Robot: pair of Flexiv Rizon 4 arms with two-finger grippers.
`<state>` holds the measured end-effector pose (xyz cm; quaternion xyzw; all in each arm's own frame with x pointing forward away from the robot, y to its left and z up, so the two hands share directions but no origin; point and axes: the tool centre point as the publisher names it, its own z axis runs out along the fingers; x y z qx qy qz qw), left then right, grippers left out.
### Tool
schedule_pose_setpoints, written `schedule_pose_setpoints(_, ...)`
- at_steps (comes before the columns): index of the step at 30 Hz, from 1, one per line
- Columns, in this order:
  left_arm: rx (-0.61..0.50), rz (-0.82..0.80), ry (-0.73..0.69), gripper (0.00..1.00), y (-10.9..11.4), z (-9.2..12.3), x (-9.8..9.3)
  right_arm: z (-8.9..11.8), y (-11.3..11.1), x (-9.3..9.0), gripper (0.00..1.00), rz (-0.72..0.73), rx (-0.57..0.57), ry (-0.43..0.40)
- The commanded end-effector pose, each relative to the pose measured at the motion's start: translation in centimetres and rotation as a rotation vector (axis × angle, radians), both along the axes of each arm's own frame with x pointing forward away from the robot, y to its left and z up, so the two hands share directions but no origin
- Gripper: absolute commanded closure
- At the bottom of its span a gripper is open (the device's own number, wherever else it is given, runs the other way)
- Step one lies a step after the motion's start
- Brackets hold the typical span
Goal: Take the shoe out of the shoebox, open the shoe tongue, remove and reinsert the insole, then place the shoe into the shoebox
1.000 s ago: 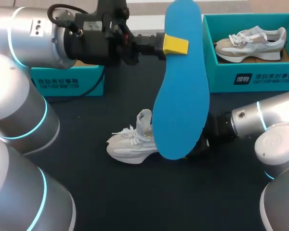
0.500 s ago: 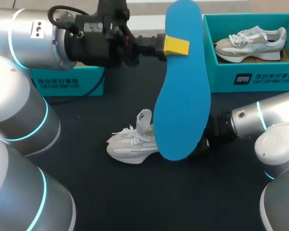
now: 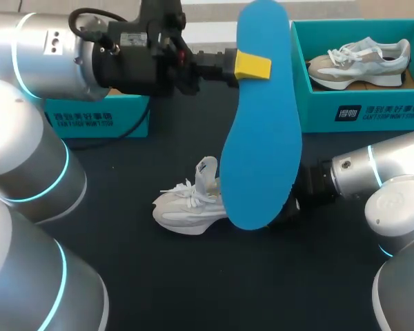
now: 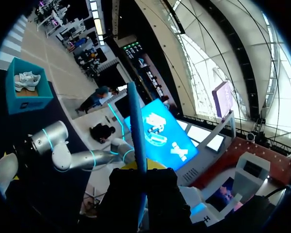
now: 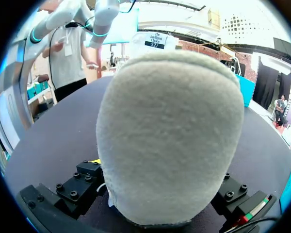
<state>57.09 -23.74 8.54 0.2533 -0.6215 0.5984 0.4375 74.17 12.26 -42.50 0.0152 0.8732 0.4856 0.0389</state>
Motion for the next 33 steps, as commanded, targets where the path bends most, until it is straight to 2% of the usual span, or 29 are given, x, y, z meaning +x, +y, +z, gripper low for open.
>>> schedule_pose_setpoints(1, -0.002, 0.002, 0.000, 1.00, -0.2, -0.1, -0.1, -0.2, 0.1, 0.0, 1.00, -0.001, -0.003, 0.000)
schedule_pose_setpoints(10, -0.002, 0.002, 0.000, 1.00, -0.2, -0.1, -0.1, -0.2, 0.1, 0.0, 1.00, -0.001, -0.003, 0.000)
schedule_pose_setpoints(11, -0.002, 0.002, 0.000, 1.00, -0.2, -0.1, -0.1, -0.2, 0.1, 0.0, 0.79, -0.001, -0.003, 0.000)
schedule_pose_setpoints(12, -0.002, 0.002, 0.000, 1.00, -0.2, -0.1, -0.1, -0.2, 0.1, 0.0, 0.52, -0.001, -0.003, 0.000)
schedule_pose_setpoints(13, -0.002, 0.002, 0.000, 1.00, -0.2, -0.1, -0.1, -0.2, 0.1, 0.0, 0.00, -0.001, -0.003, 0.000)
schedule_pose_setpoints(23, -0.002, 0.002, 0.000, 1.00, -0.2, -0.1, -0.1, -0.2, 0.1, 0.0, 0.00, -0.001, -0.003, 0.000)
schedule_pose_setpoints(33, -0.002, 0.002, 0.000, 1.00, -0.2, -0.1, -0.1, 1.4, -2.2, -0.2, 0.00, -0.012, -0.028, -0.016)
